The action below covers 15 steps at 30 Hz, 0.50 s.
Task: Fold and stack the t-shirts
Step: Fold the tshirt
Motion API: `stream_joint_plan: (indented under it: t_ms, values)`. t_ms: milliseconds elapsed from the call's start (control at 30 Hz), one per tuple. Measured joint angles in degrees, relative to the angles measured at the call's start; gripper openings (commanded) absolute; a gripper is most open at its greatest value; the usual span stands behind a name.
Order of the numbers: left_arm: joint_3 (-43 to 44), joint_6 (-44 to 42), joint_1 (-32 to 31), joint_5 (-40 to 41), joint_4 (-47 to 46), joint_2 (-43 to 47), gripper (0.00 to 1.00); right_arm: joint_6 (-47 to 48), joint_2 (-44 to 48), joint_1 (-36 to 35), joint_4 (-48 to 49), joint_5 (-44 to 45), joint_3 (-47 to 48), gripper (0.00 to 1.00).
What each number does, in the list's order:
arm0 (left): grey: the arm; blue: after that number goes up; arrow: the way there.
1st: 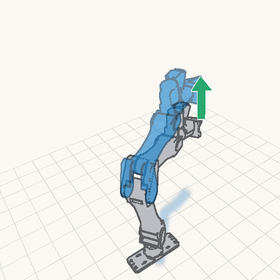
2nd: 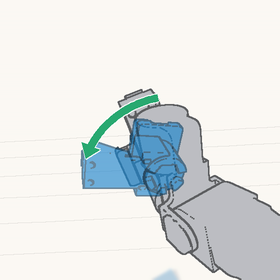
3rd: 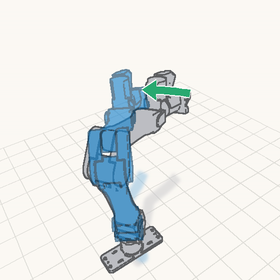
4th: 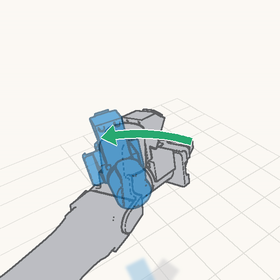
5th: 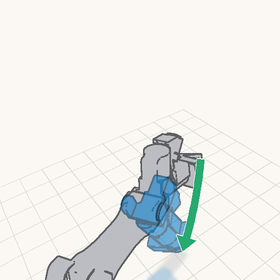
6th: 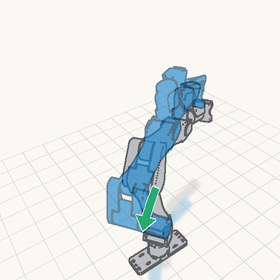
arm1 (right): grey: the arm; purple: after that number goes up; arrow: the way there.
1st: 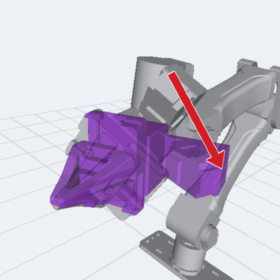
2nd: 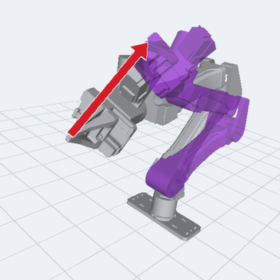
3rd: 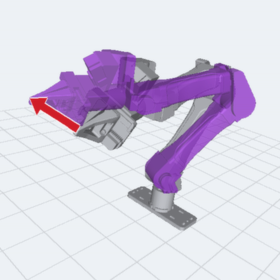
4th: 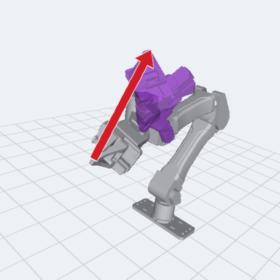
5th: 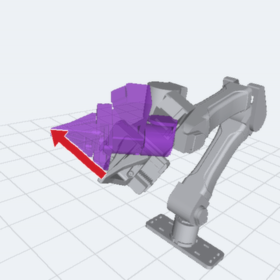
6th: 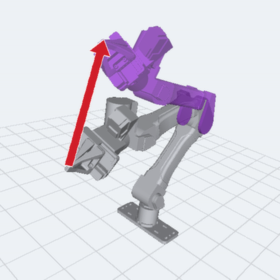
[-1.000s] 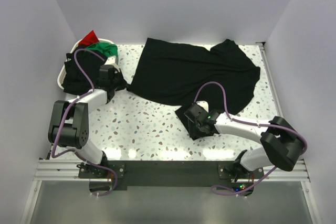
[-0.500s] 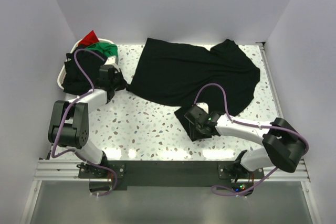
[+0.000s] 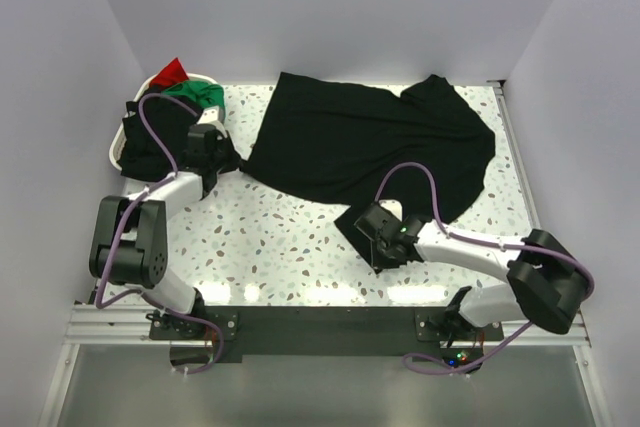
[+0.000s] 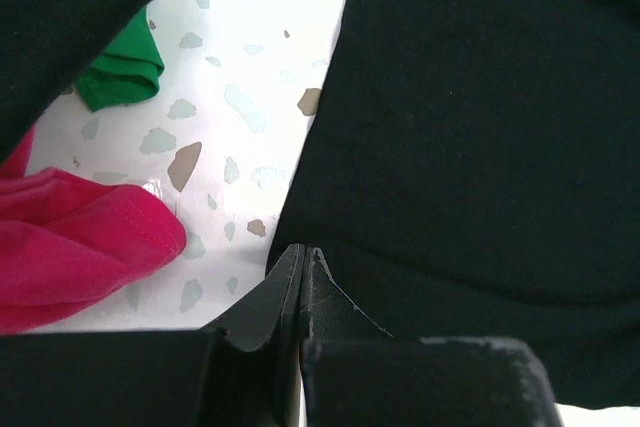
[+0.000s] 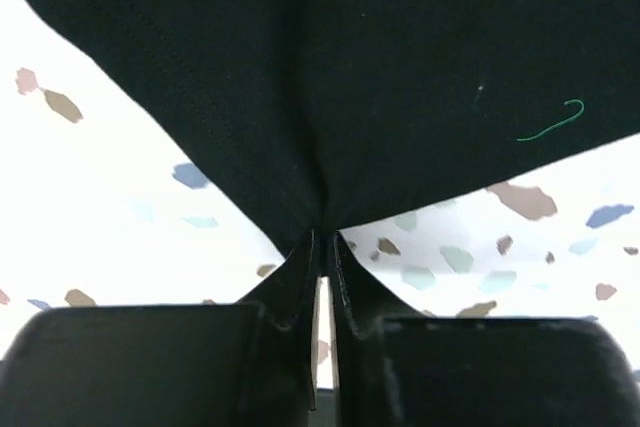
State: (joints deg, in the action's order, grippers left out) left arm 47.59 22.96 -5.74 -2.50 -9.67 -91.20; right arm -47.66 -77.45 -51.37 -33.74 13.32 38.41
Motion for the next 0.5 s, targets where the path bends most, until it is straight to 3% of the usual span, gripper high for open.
stream_joint_plan:
  t_ms: [500]
  values:
    - [-6.5,0.1,0.0,1.5,0.9,9.6,0.00,-3.4,8.0,-3.1,-10.8,-2.1,-3.5,0.00]
